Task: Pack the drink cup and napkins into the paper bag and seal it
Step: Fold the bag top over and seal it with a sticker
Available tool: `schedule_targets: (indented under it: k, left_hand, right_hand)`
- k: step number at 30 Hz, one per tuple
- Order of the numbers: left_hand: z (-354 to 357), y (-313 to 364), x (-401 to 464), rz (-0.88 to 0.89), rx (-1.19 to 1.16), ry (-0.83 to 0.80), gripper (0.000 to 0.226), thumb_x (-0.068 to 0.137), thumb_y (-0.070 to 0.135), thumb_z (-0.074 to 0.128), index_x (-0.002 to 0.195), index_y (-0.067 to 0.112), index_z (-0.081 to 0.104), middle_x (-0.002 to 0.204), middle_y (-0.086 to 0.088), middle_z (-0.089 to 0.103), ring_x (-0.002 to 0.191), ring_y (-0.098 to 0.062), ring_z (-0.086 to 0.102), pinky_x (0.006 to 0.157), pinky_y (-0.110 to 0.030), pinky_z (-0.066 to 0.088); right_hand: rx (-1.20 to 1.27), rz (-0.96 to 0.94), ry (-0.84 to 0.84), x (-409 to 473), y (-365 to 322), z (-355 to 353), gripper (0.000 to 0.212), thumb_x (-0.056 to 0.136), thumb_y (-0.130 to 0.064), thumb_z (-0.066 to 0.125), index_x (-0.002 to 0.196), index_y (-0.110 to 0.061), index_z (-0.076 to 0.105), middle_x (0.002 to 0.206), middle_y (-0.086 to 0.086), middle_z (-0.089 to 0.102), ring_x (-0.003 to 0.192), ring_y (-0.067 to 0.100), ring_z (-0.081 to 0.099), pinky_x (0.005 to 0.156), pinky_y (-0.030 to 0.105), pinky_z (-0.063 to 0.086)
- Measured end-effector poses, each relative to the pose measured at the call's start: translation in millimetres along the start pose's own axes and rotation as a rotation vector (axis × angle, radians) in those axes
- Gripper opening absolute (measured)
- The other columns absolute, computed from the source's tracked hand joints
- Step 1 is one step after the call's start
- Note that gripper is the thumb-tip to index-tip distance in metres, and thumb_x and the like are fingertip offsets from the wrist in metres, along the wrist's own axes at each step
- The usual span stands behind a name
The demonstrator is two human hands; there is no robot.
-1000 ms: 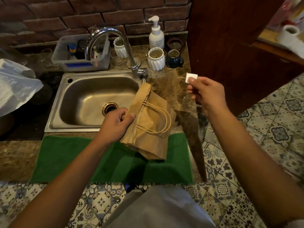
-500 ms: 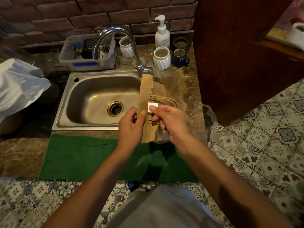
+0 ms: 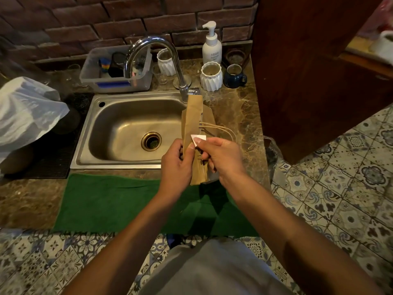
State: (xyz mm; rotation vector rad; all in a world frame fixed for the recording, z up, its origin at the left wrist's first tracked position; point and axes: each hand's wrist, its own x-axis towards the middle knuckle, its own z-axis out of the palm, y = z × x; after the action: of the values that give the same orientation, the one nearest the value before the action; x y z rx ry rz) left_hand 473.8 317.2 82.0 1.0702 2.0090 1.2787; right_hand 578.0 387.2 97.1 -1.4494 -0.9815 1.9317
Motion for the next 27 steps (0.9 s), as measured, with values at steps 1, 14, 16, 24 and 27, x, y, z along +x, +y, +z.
schedule_targets:
  k: [1,14,16,24,27]
  left_hand:
    - [0,0,0,0.005,0.006,-0.009,0.016,0.104,0.025,0.055,0.097,0.013,0.063,0.077,0.007,0.061,0.063,0.001,0.055,0.055,-0.014,0.044]
    - [-3,7,-4,-0.008,-0.024,-0.048,0.017,0.107,0.023,0.048,0.112,0.012,0.06,0.094,0.002,0.067,0.084,-0.011,0.065,0.071,-0.032,0.054]
    - [-6,9,-4,-0.005,-0.043,-0.069,0.018,0.107,0.022,0.047,0.114,0.011,0.06,0.097,0.001,0.067,0.085,-0.012,0.065,0.073,-0.034,0.054]
    - [-9,27,-4,-0.045,-0.265,-0.023,0.038,0.093,0.049,0.048,0.1,0.016,0.065,0.089,0.001,0.066,0.078,-0.005,0.061,0.067,-0.018,0.05]
    - [-15,31,3,-0.081,-0.215,0.024,0.05,0.084,0.064,0.057,0.089,0.017,0.072,0.081,-0.005,0.074,0.075,-0.019,0.069,0.066,-0.035,0.054]
  right_hand:
    - [-0.021,-0.011,0.011,1,1,0,0.02,0.086,-0.028,0.081,0.097,-0.013,0.077,0.057,-0.002,0.06,0.039,0.003,0.049,0.037,0.016,0.038]
    - [-0.308,-0.18,0.108,7,5,5,0.032,0.079,-0.048,0.083,0.093,-0.021,0.075,0.078,-0.002,0.077,0.067,0.013,0.073,0.061,0.033,0.06]
    - [-0.348,-0.173,0.144,8,3,4,0.043,0.075,-0.053,0.085,0.092,-0.017,0.067,0.077,0.001,0.075,0.062,0.013,0.07,0.059,0.035,0.06]
    - [-0.572,-0.287,0.141,8,-11,0,0.05,0.068,-0.069,0.079,0.075,-0.024,0.057,0.071,-0.004,0.069,0.068,0.017,0.068,0.067,0.044,0.058]
    - [-0.653,-0.334,0.15,4,-9,6,0.042,0.074,-0.06,0.078,0.073,-0.025,0.055,0.069,-0.006,0.064,0.066,0.015,0.064,0.065,0.046,0.058]
